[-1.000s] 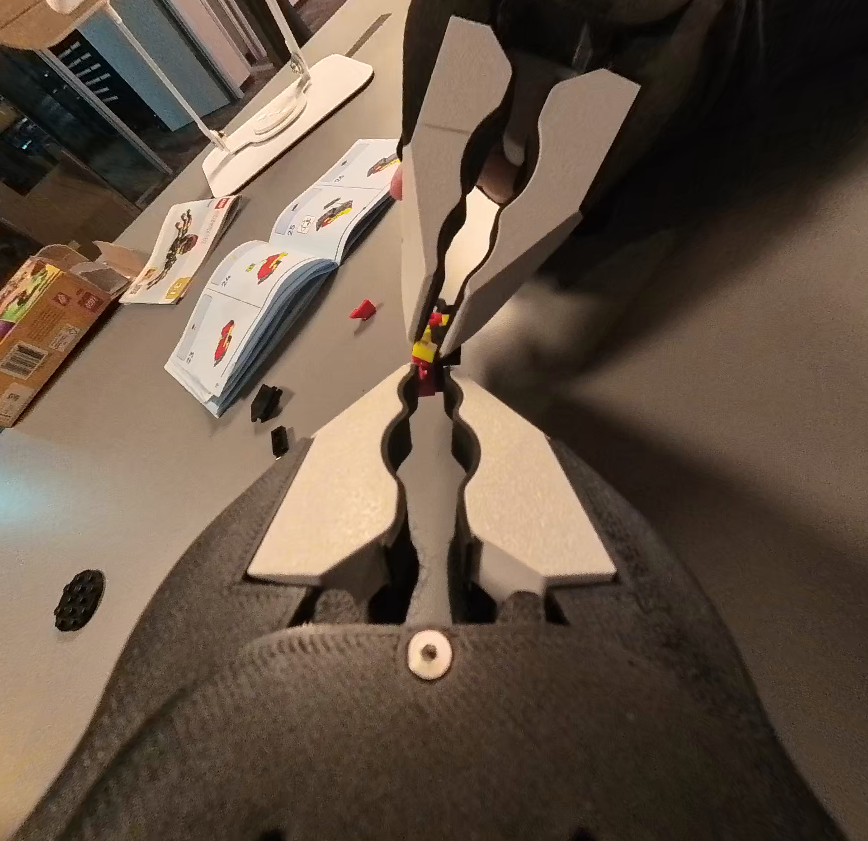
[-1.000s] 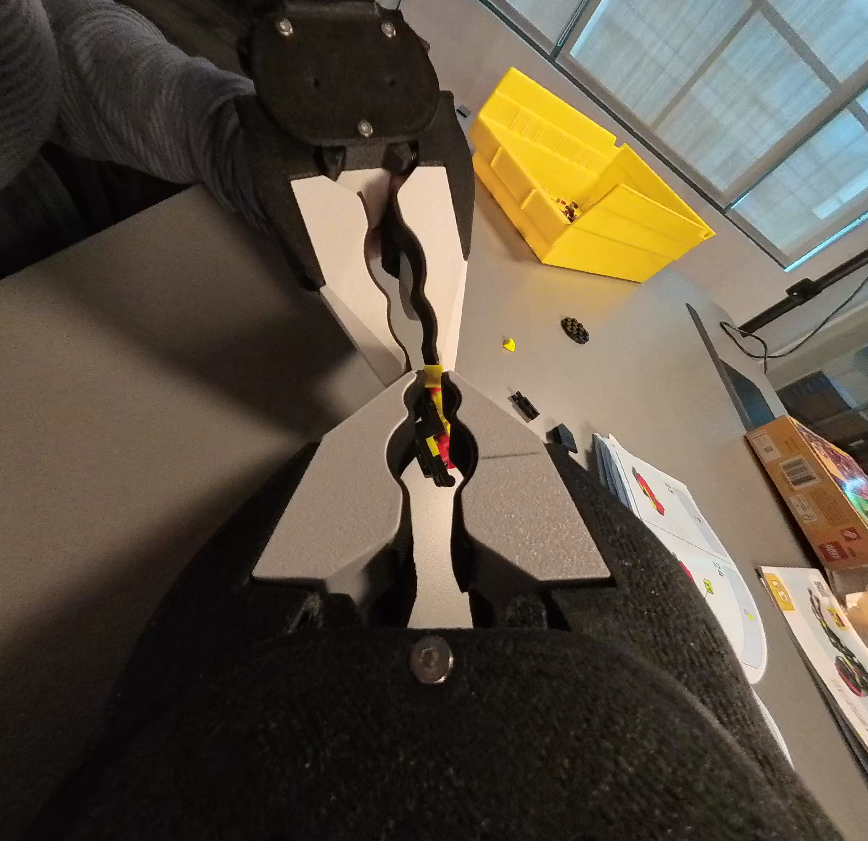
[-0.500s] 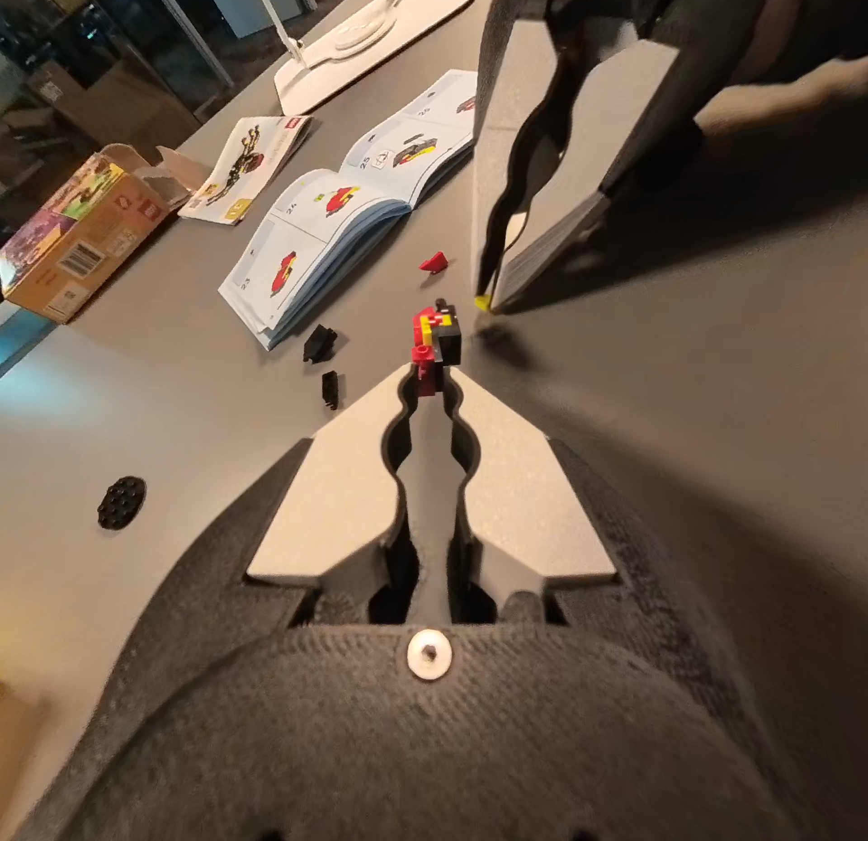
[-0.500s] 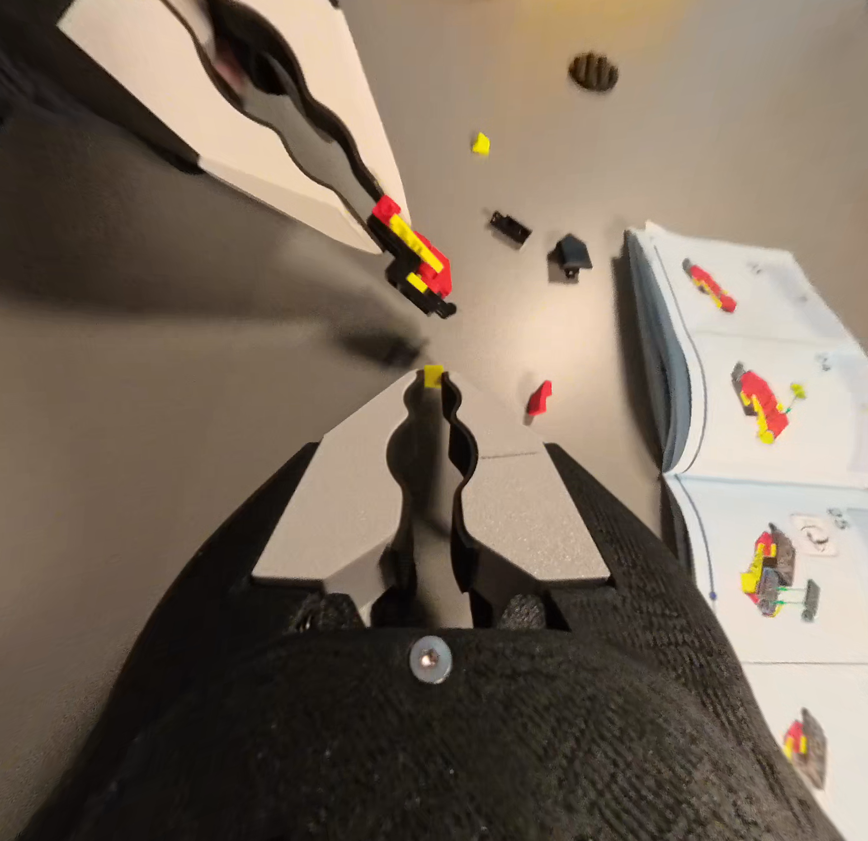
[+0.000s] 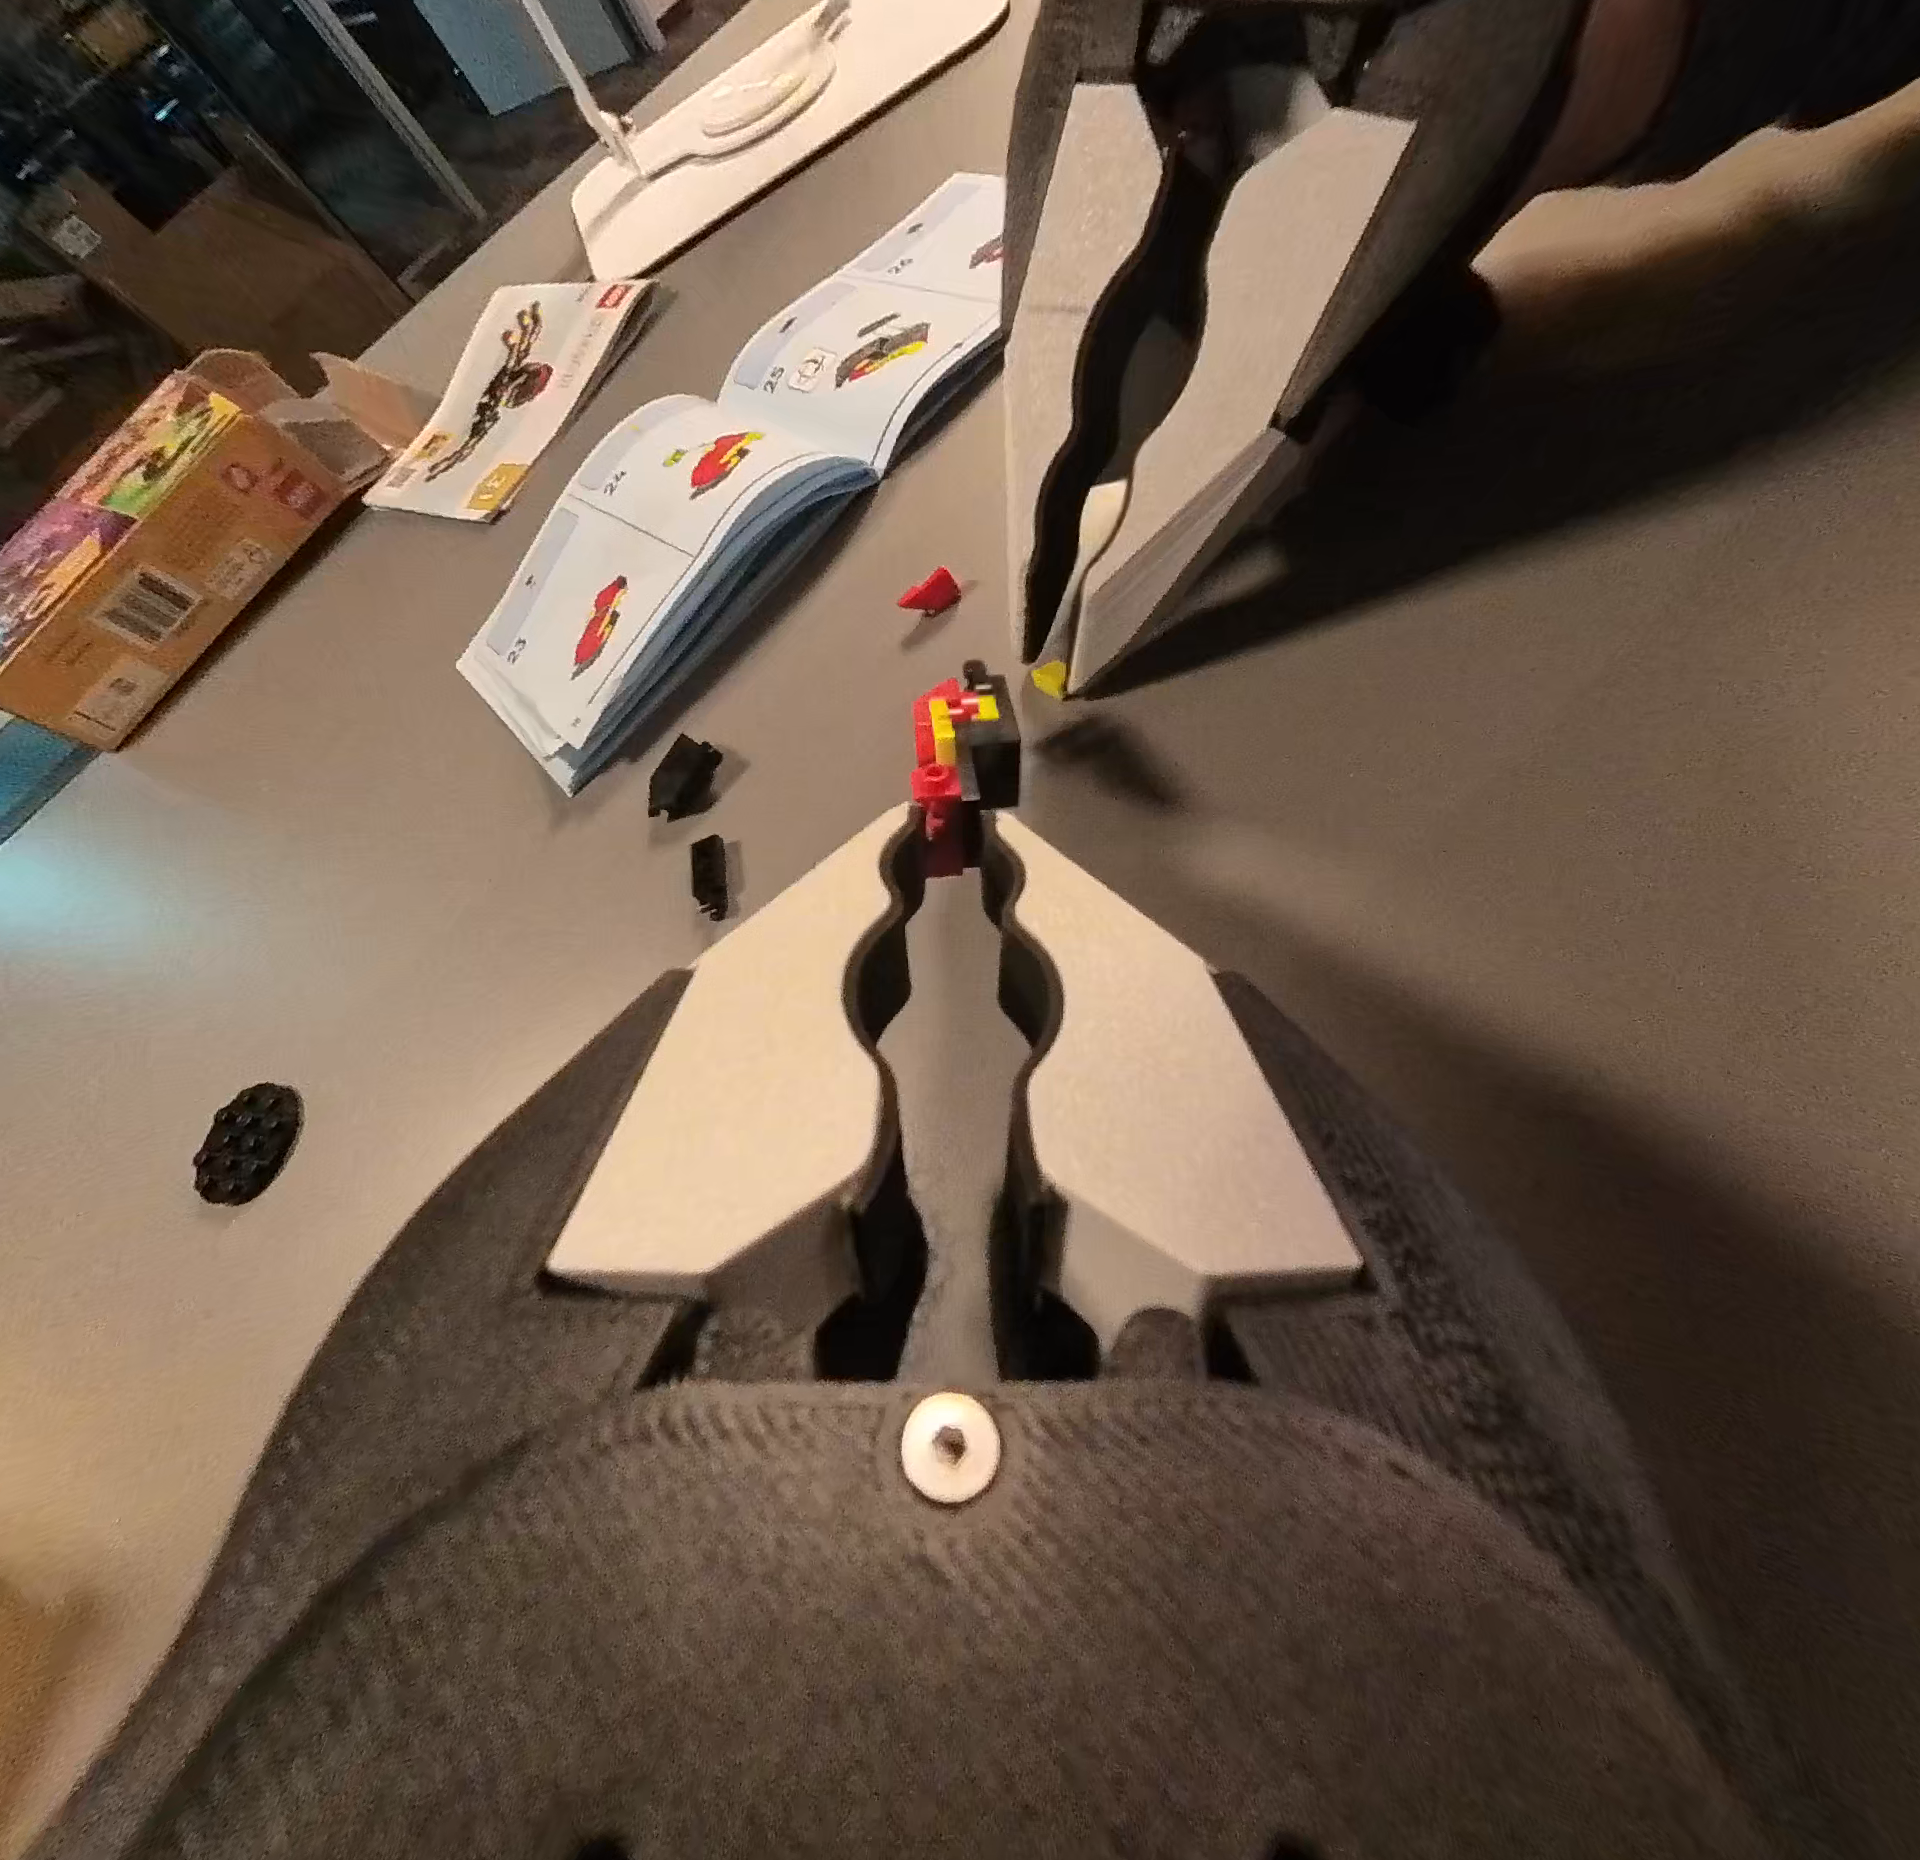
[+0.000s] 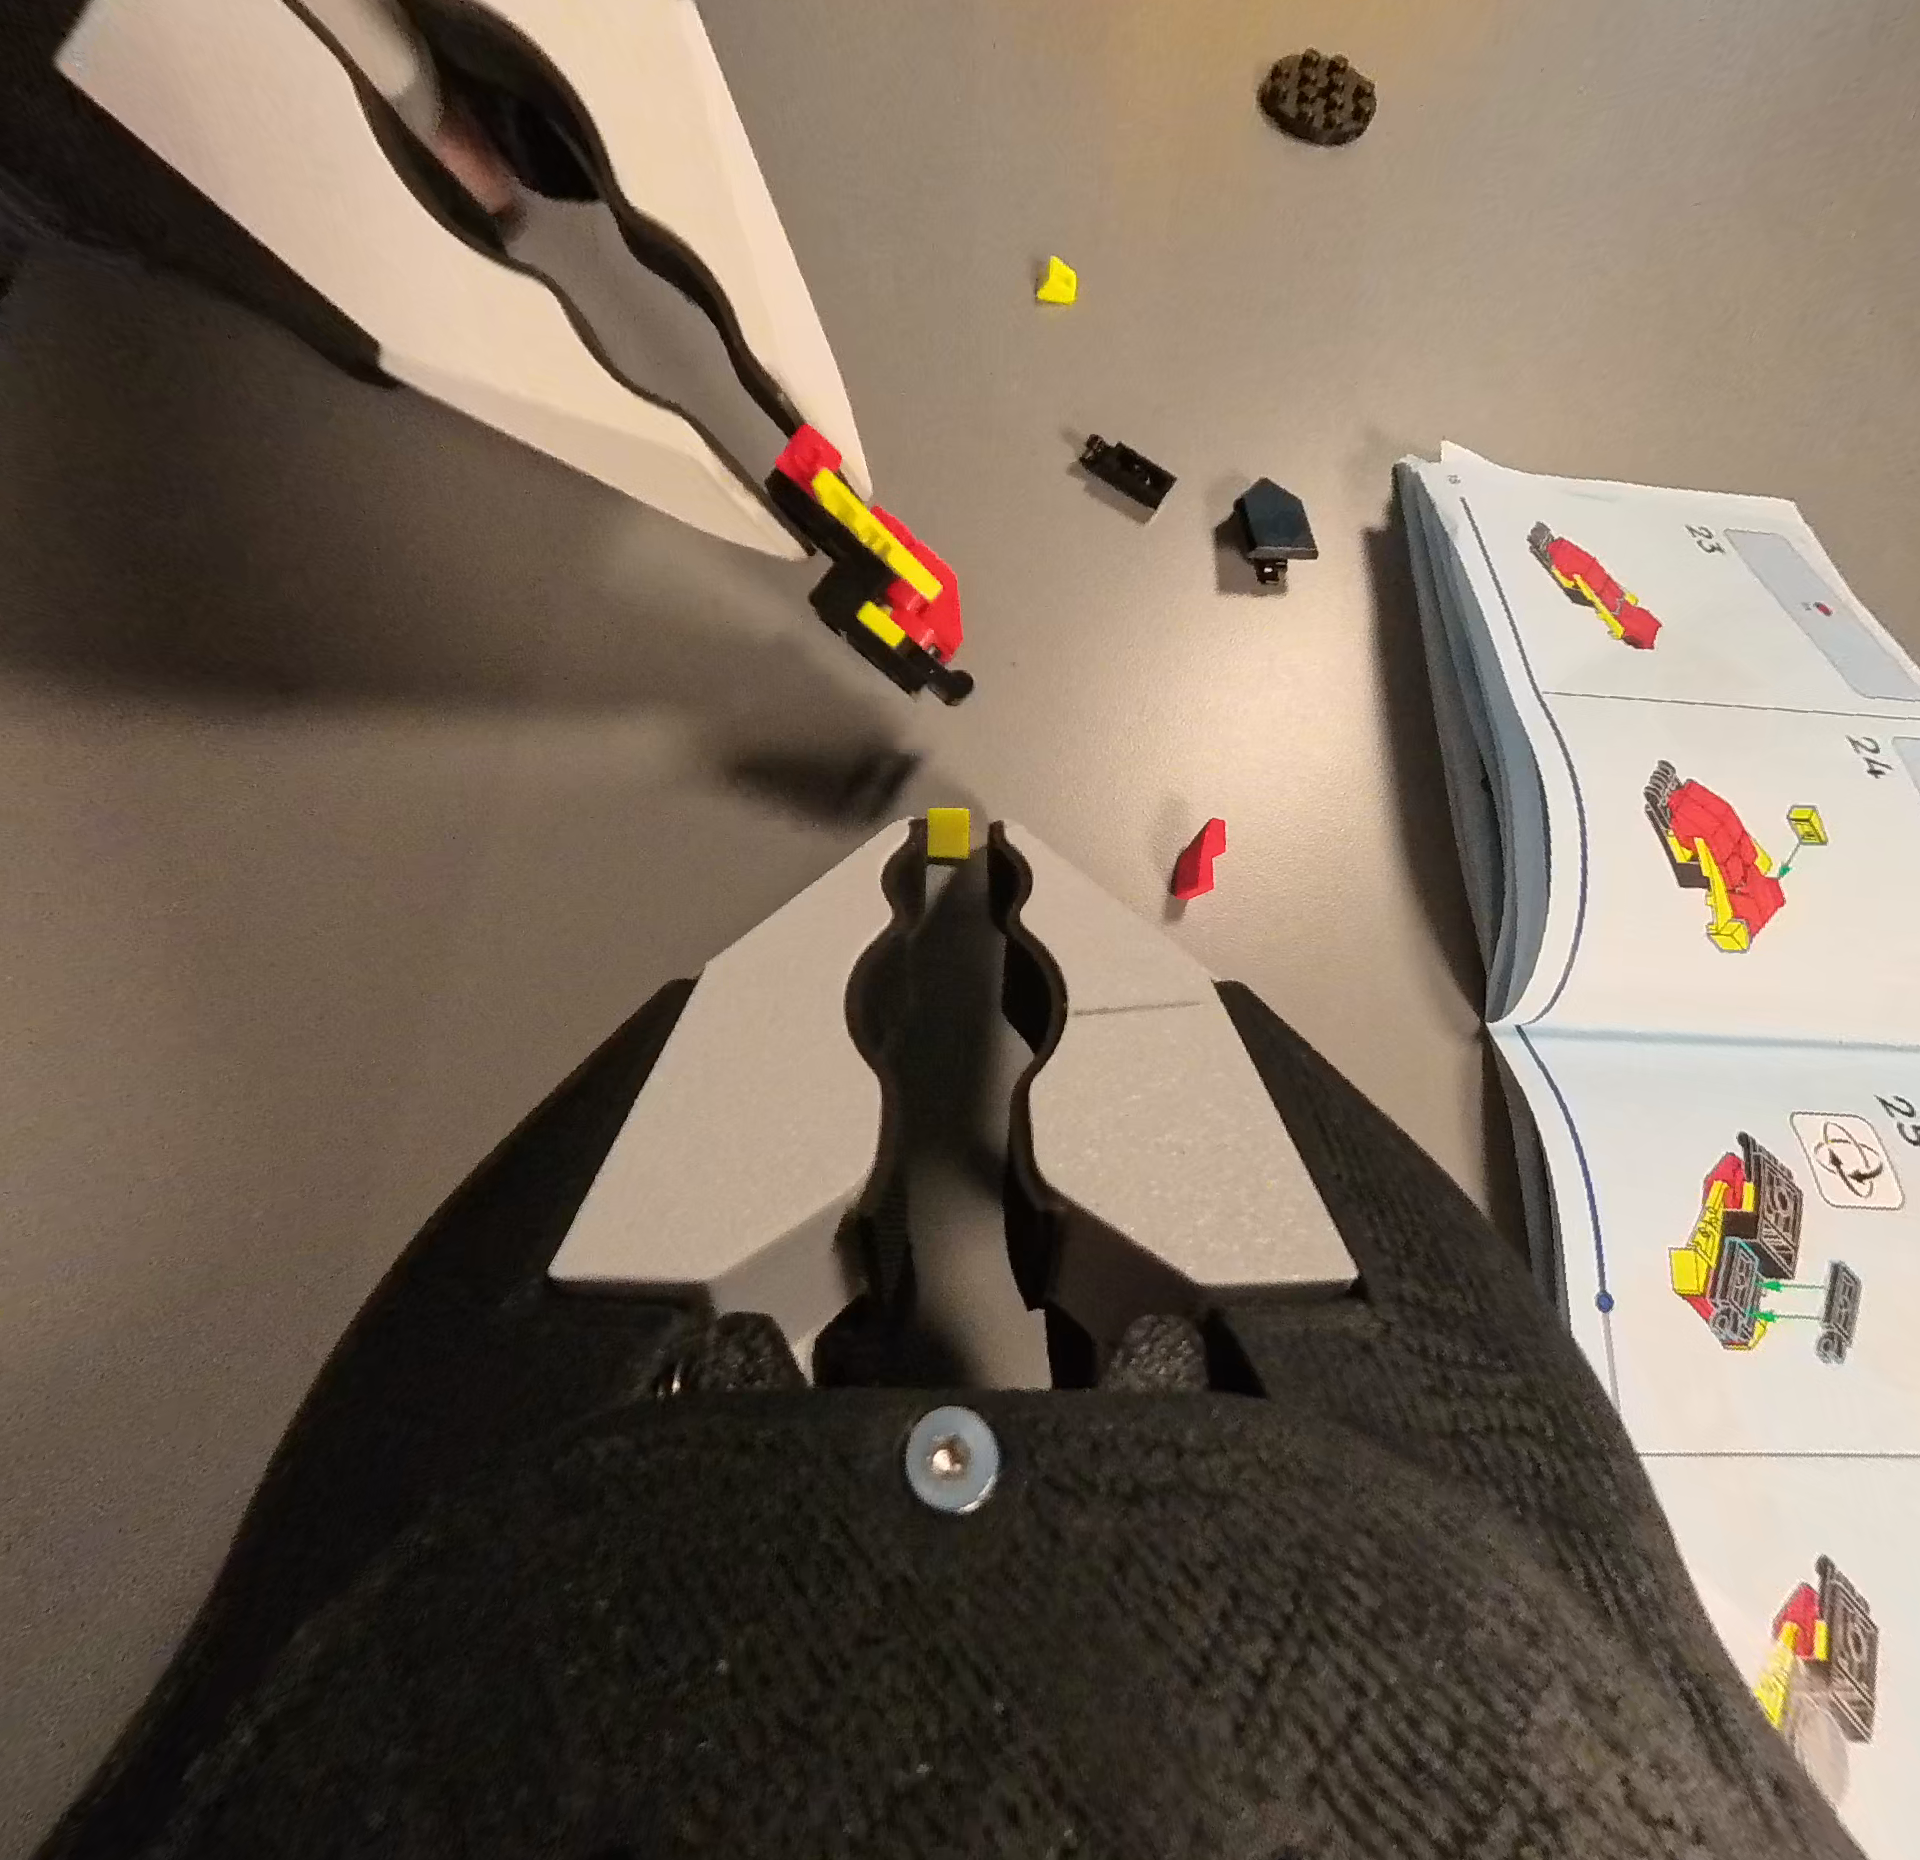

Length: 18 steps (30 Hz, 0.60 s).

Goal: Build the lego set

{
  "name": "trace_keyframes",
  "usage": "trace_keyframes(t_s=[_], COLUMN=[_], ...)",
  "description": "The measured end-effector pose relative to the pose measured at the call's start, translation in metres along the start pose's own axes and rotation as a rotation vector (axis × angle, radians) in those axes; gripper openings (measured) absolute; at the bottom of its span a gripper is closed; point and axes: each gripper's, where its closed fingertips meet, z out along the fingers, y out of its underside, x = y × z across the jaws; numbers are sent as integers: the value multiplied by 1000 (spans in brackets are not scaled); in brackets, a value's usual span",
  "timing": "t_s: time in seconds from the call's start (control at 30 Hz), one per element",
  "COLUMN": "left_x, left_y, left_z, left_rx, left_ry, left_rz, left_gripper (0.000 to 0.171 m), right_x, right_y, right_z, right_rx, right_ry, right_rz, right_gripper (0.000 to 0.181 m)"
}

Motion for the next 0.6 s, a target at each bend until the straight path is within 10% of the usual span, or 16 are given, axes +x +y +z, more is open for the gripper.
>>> trace_keyframes(t_s=[0.6], left_x=[-6], left_y=[-23], left_z=[-19], left_rx=[189], left_ry=[-35], left_rz=[5], left_gripper=[9], right_x=[-1], right_y=[-7], right_z=[-5], right_rx=[63], right_ry=[-31], right_rz=[35], right_gripper=[22])
